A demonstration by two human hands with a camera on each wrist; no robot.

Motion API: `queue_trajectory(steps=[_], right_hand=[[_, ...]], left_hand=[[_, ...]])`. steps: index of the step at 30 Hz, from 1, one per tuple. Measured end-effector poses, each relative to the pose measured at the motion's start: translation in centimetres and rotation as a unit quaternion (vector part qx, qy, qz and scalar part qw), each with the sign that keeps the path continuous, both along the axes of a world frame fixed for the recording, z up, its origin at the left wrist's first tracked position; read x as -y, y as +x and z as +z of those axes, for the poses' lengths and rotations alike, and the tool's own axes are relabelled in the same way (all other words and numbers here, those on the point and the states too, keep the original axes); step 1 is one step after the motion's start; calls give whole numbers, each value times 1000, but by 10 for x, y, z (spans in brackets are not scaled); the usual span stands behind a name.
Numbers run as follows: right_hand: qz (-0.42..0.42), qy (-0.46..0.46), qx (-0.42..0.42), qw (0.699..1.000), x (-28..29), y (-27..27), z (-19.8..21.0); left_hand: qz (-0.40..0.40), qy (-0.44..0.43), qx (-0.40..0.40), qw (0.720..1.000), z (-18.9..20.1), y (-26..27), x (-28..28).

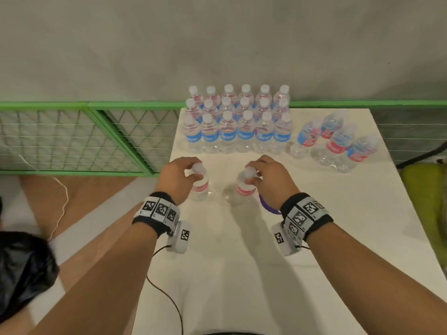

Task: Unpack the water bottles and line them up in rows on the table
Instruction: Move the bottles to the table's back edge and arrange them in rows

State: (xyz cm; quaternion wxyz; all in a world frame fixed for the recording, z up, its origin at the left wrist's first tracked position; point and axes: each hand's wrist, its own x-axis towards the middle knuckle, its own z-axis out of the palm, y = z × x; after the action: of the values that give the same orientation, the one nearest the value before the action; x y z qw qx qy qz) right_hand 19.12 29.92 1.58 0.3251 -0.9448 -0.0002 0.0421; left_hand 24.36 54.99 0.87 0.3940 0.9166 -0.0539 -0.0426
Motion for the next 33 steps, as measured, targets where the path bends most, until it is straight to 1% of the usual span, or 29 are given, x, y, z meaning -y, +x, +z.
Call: queue_trajectory(steps=[3,6,11,15,19,23,26,29,31,33], right_hand=[[8,-16,-11,1000,-38,26,-2],[18,-40,-14,999,-63,53,2],[6,-71,-14,997,-83,97,5],[-7,-90,-13,996,-90,124,7],[-37,-71,-8,997,-93,137,8],[-49,-68,-13,996,-93,144,8],[-39,-82,-13,996,-93,147,8],[-40,-82,-18,996,-93,148,7],[-38,-96,-21,994,-95,150,7],[-40,-103,-33,993,-97,152,7]], left_hand=[[10,17,4,1000,-6,17,-27],[18,9,2,1000,-7,36,-37],[-8,26,-4,1000,-7,74,-33],[-31,52,21,998,-9,98,-25],[-57,90,50,993,-11,106,-19],[-60,40,27,997,-15,106,-16],[-55,36,39,997,-12,106,-15],[-14,-11,33,999,-9,107,-11],[9,12,37,999,-8,111,-7],[9,40,33,999,-6,116,-4]])
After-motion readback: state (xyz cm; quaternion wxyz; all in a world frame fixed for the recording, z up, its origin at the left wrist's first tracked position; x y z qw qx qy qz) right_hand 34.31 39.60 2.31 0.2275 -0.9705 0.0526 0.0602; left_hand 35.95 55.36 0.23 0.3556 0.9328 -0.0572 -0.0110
